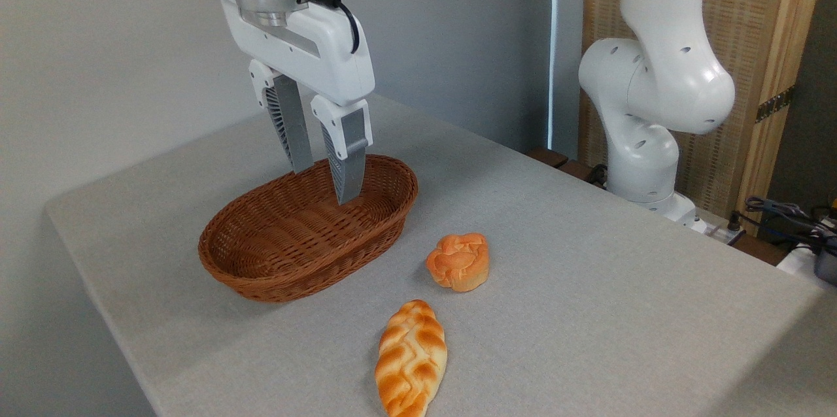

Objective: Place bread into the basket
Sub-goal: 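Move the gripper from above the basket toward the round orange bun, then lower the gripper onto the round bun and close on it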

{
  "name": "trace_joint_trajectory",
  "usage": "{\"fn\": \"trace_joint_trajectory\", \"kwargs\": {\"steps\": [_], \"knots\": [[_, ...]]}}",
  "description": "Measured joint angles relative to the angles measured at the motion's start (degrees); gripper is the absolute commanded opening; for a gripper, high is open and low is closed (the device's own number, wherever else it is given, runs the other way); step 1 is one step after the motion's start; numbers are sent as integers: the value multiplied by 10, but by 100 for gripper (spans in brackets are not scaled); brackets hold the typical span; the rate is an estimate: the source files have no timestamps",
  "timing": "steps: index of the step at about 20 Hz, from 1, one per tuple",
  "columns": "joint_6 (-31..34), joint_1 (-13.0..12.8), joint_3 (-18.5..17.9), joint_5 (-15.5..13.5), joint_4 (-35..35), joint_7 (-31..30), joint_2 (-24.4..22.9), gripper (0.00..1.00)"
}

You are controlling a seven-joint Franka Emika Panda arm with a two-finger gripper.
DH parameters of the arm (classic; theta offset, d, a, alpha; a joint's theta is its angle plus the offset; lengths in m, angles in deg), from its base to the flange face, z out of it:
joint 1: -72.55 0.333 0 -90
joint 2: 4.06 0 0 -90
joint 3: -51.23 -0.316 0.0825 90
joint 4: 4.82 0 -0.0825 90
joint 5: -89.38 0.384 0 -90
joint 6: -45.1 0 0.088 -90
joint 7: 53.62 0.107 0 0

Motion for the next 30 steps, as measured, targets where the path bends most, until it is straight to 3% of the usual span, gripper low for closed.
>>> {"fn": "trace_joint_trajectory", "kwargs": {"steps": [14, 18, 21, 26, 30], "knots": [[-3, 0, -1, 0, 13, 0, -7, 100], [-39, -6, 0, 0, 105, 9, -57, 100], [-60, -24, 1, 0, 205, 57, -112, 100], [-134, -26, 0, 0, 375, 131, -211, 100], [-148, -26, -7, 9, 423, 198, -233, 100]]}}
